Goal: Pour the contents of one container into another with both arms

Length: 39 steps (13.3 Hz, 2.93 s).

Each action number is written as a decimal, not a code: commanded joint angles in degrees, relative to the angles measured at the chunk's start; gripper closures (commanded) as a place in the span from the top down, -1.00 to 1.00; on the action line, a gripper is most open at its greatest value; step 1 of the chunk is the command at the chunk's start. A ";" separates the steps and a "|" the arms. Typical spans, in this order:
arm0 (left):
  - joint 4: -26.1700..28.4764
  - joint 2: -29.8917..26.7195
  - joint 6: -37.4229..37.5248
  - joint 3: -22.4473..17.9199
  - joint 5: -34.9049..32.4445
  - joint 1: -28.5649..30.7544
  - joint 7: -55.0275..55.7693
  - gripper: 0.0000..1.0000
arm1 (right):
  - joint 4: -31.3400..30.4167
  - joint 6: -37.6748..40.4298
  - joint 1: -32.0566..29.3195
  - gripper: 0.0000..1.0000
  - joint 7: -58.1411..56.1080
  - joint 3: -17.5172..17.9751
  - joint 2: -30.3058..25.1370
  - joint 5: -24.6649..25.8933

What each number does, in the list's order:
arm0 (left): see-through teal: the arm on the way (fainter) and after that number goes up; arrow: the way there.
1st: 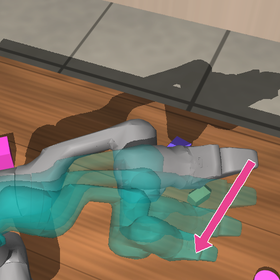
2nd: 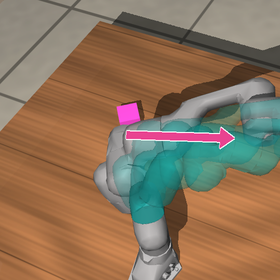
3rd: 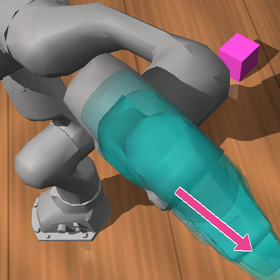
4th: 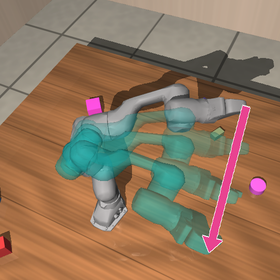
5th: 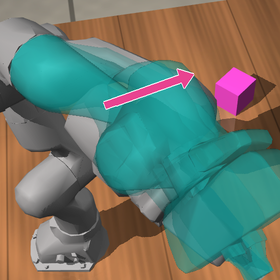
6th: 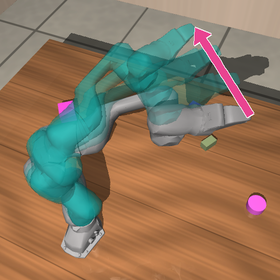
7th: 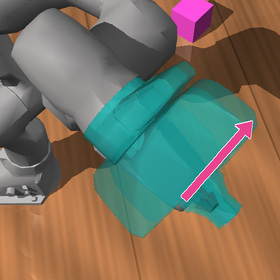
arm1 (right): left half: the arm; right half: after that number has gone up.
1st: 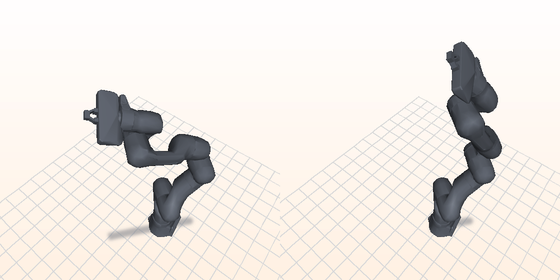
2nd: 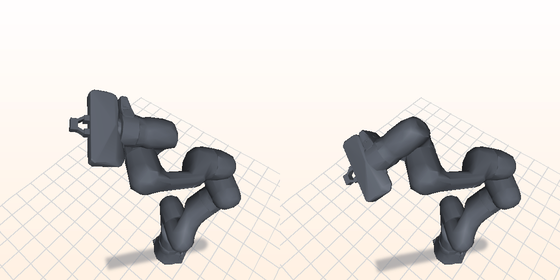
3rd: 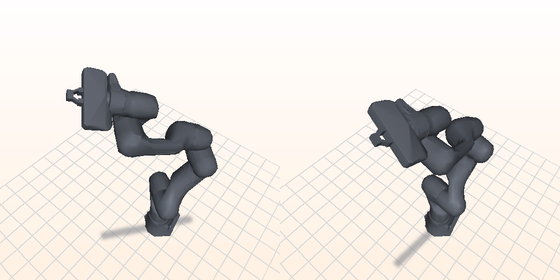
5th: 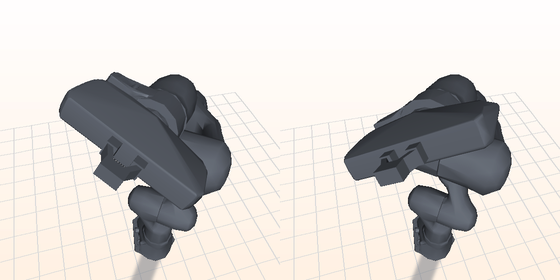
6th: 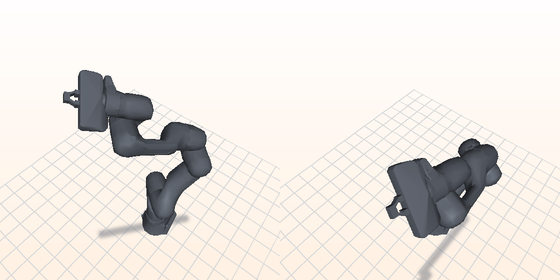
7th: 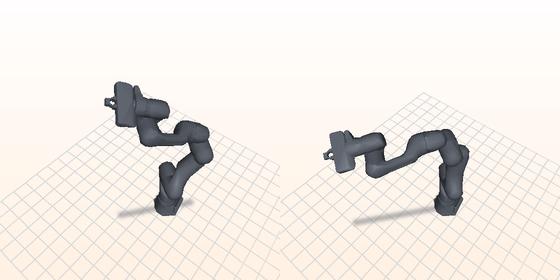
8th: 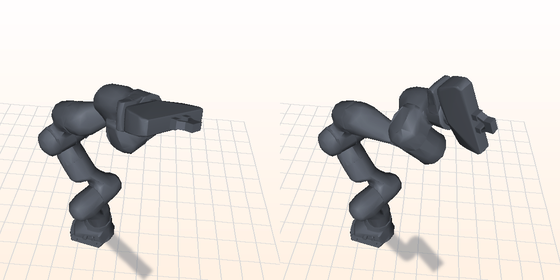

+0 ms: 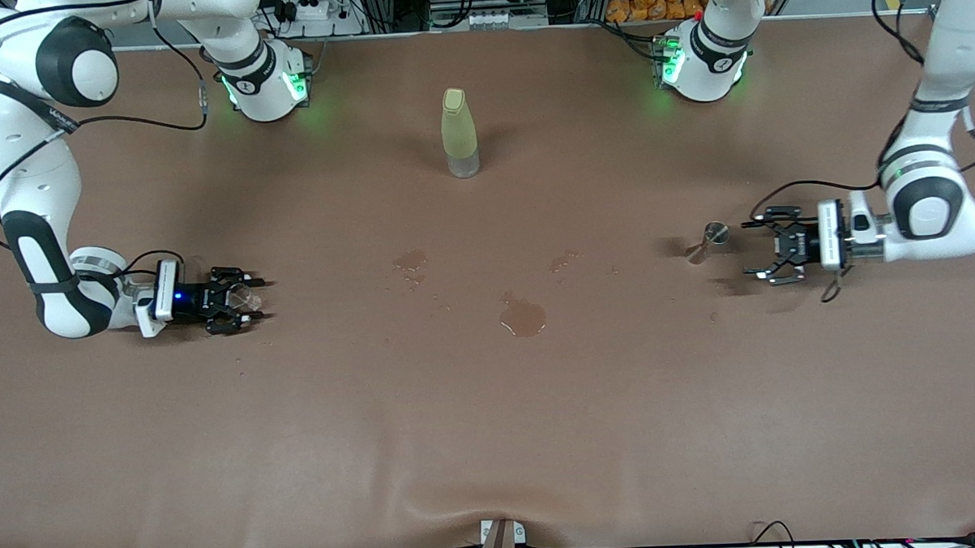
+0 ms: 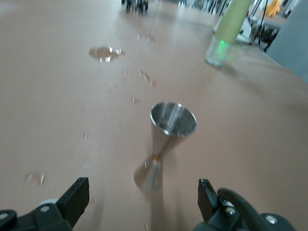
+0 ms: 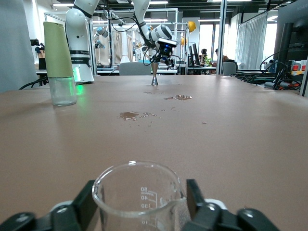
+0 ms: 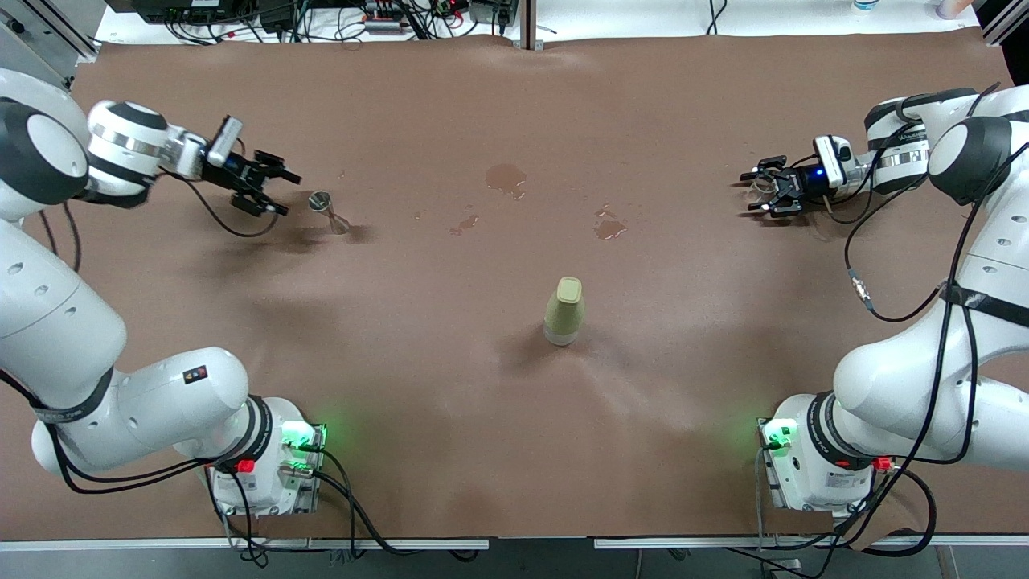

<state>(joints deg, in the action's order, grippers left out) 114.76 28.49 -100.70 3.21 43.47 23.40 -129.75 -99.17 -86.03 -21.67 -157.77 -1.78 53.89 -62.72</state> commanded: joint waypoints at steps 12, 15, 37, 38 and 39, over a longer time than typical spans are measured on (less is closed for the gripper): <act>-23.43 -8.97 16.50 5.47 -23.24 1.03 84.24 1.00 | 0.82 -1.60 2.86 1.00 12.35 -14.38 -7.73 7.50; -27.56 -9.77 16.50 10.22 -26.85 0.94 102.01 1.00 | 0.64 -3.27 3.38 1.00 31.06 -14.74 -15.02 15.05; -31.44 -19.52 12.37 31.50 -50.86 1.21 148.11 1.00 | 6.17 -1.87 13.86 1.00 149.06 4.57 -55.73 57.08; -31.35 -19.52 12.28 31.50 -50.86 1.21 148.12 1.00 | 6.61 -1.34 12.97 1.00 149.25 6.07 -55.91 58.74; -31.27 -19.79 12.28 31.50 -50.86 1.38 148.20 1.00 | 6.70 -1.34 12.79 1.00 149.25 6.09 -56.00 59.37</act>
<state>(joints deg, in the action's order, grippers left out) 82.50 10.18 -87.70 34.41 -6.14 24.14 17.67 -93.05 -88.46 -6.21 -9.95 1.87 -1.19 -5.64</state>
